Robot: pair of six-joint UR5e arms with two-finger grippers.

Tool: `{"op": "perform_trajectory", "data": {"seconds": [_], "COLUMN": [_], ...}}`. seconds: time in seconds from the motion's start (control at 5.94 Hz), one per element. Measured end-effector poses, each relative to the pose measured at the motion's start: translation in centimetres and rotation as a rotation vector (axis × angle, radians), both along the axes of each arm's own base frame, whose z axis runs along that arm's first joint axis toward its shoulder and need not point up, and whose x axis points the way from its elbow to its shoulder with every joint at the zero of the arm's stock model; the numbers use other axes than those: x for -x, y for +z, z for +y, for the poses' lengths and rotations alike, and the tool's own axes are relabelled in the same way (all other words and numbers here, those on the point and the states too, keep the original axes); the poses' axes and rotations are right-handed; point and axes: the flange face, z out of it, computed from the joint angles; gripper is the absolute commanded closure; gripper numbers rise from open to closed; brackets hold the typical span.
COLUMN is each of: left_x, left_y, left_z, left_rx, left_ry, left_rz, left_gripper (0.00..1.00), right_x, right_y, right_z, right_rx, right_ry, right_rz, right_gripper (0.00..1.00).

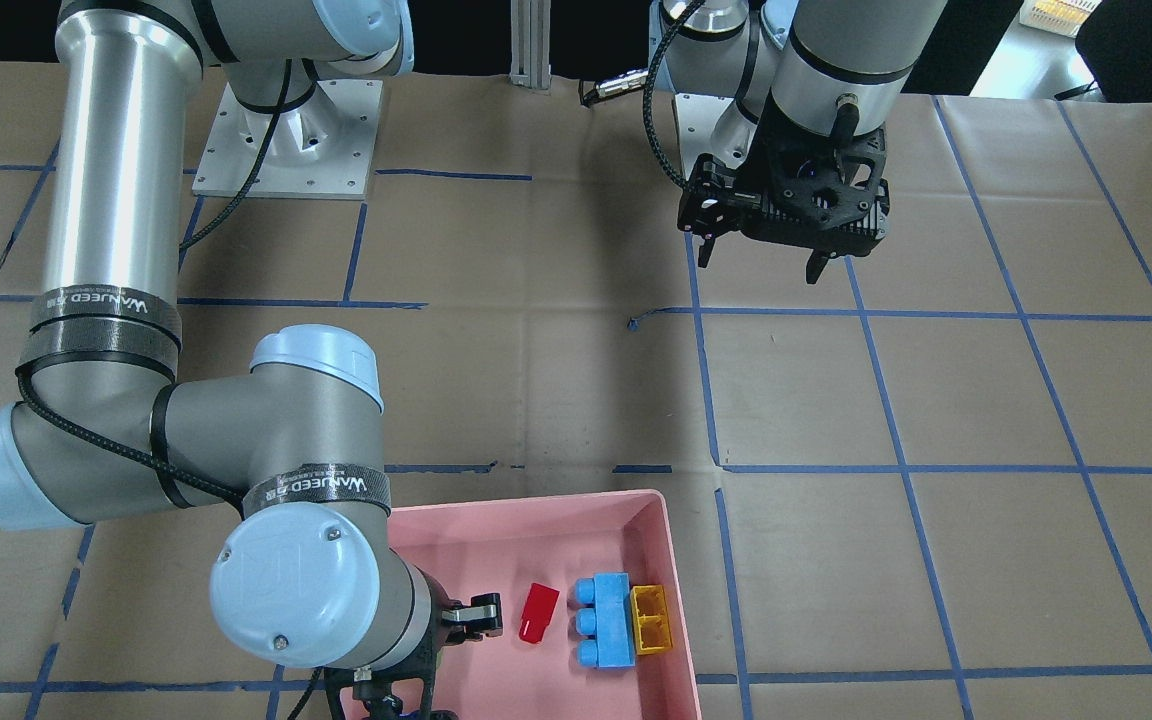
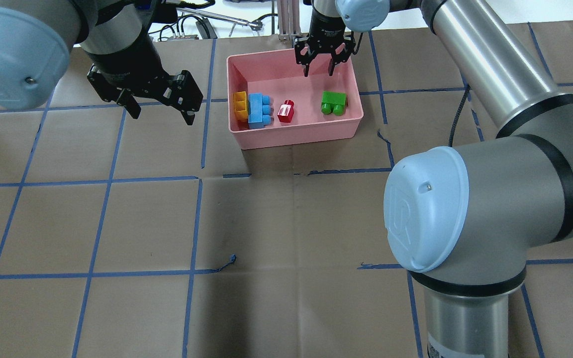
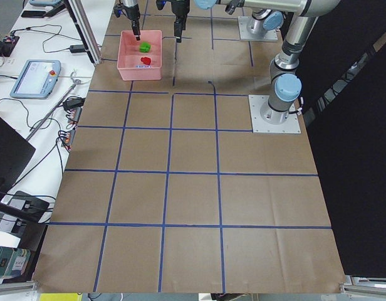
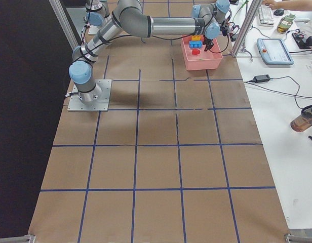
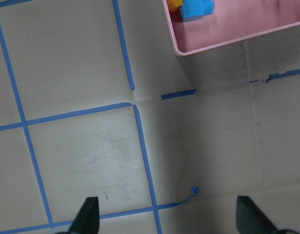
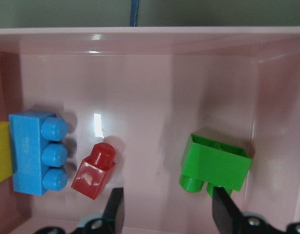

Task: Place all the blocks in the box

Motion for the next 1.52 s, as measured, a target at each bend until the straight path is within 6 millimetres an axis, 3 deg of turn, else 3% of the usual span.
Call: {"op": "perform_trajectory", "data": {"seconds": [0.17,0.34,0.67,0.84,1.18,1.52], "left_x": [0.0,0.0,-0.1,-0.1,-0.2,-2.5], "left_y": [0.0,0.0,-0.1,-0.1,0.2,1.1], "left_z": [-0.2,-0.2,-0.2,-0.2,-0.4,-1.1], "left_rx": [0.001,0.000,-0.001,-0.001,0.005,0.015], "left_ry": [0.000,0.000,0.000,0.000,0.019,0.097], "left_rz": [0.000,0.000,0.002,0.002,0.003,0.022], "left_gripper": [0.01,0.01,0.01,0.01,0.01,0.01], "right_x": [1.1,3.5,10.5,12.4,13.1,13.3], "right_y": [2.8,6.6,13.4,16.1,18.2,16.9], "right_z": [0.9,2.5,6.8,9.5,16.0,21.9], "right_rx": [-0.006,-0.041,-0.149,-0.182,-0.225,-0.184], "right_ry": [-0.005,-0.020,-0.027,-0.035,-0.052,-0.085], "right_rz": [0.010,0.026,0.076,0.109,0.138,0.140], "right_gripper": [0.00,0.01,0.01,0.02,0.03,0.00]}}
